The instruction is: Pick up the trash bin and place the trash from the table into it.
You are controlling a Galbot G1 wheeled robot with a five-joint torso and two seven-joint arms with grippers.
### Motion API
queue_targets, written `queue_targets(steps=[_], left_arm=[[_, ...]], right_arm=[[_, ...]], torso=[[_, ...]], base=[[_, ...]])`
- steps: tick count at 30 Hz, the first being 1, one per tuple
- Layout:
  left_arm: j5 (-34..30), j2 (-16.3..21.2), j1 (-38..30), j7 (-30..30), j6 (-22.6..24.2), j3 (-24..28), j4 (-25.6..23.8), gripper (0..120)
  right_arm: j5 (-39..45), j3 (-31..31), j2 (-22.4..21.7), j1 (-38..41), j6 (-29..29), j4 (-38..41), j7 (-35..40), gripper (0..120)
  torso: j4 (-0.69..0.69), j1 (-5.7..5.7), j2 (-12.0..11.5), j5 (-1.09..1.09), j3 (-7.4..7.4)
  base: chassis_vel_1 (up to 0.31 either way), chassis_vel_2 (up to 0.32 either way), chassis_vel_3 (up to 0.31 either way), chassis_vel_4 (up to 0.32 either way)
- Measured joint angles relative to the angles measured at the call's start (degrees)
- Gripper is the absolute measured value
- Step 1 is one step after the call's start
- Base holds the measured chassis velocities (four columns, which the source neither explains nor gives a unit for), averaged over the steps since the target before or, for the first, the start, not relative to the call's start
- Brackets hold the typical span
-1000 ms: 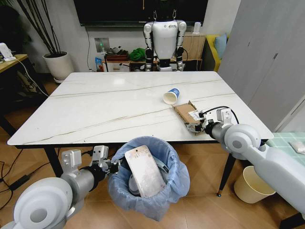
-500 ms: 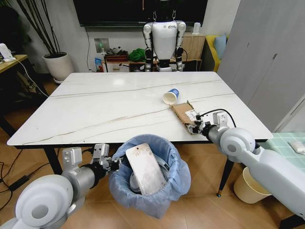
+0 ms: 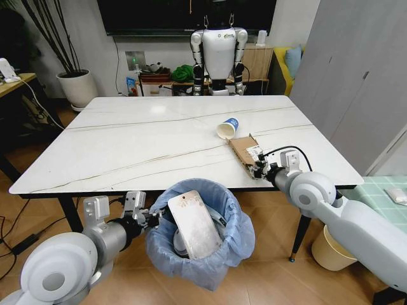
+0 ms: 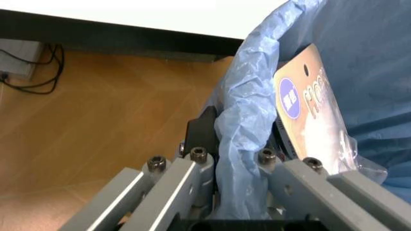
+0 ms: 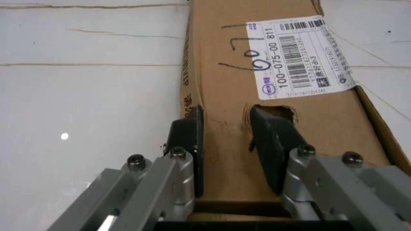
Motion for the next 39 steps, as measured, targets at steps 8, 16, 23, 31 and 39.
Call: queue_targets(steps=[8,16,23,31,39], left_arm=[[0.21,0.05,0.56,0.21,0.00,-0.24,-0.47,2],[0.40,0.03,0.81,0.37,0.00,-0.32,-0.80,2],[0.41,0.23,1.34,0.50,0.00,-0.76,-1.15,2],[0.43,0.33,0.98,0.69,0.00,-0.76,-1.15,2],[0.71,-0.06,0.54,0.70,0.00,-0.63,-0.62,2]], right_arm=[[1.90,3.82,-0.02,-0.89,-0.34,2.93,1.70,3],[2.00,5.15,-0.26,-1.65,-0.32,4.28,1.99,0],[2.55,7.41,-0.39,-1.83,-0.15,5.68,2.25,0],[5.05,10.99,-1.41,-1.87,-0.05,8.14,3.11,0],[8.04,14.43,-2.62,-1.80,-0.02,12.71,3.77,0]], torso=[[-0.04,0.00,-0.01,-0.06,-0.02],[-0.04,-0.02,0.02,-0.06,-0.04],[-0.04,-0.03,0.03,-0.06,-0.04],[-0.05,-0.03,0.04,-0.07,-0.04],[-0.05,-0.03,0.04,-0.09,-0.05]], base=[[0.000,0.000,0.000,0.000],[0.000,0.000,0.000,0.000],[0.000,0.000,0.000,0.000],[0.000,0.000,0.000,0.000],[0.000,0.000,0.000,0.000]])
